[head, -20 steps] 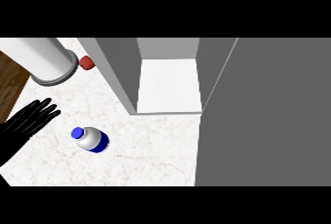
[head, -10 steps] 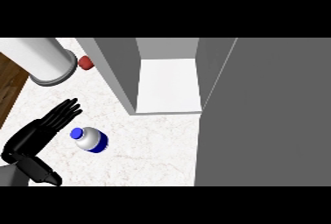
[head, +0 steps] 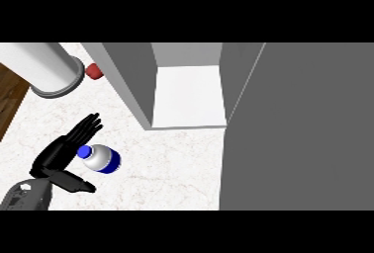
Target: Pick up the bottled water, place it into the cabinet and close the cabinet
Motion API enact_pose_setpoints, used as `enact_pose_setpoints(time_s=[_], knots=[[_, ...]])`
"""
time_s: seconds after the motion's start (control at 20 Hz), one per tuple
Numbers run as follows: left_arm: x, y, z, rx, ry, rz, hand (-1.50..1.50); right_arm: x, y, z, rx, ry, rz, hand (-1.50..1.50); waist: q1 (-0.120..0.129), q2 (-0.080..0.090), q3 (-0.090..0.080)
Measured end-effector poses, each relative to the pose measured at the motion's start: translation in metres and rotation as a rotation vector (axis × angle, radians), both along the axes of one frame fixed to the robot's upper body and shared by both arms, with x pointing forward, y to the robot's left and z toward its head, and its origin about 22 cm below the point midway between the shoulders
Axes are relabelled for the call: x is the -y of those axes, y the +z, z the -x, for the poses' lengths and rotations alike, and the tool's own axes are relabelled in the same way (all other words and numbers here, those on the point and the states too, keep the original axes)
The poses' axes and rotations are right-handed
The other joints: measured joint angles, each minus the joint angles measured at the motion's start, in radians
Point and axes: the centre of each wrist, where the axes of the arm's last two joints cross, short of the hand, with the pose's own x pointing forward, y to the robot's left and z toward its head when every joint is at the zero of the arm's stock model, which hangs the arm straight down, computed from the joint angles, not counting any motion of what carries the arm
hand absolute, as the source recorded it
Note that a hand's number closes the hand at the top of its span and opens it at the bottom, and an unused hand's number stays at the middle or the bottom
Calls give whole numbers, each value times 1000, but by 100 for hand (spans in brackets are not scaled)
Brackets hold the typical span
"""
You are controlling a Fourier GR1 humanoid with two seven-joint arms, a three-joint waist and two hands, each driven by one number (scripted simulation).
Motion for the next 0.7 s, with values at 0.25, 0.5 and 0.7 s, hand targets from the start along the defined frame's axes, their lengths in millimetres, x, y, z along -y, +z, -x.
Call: enact_pose_setpoints(time_s=[0.25, 0.5, 0.7], knots=[[7, -25, 2, -34, 3, -10, -150, -2, -2, 3, 11, 16, -11, -150, -8, 2, -1], [11, -41, 8, -94, -42, -5, -150, -2, -3, 6, 8, 16, -14, -150, -11, 4, -2], [20, -52, 9, -125, -60, 15, -150, -2, -4, 10, 2, 23, -19, -150, -15, 3, -2]])
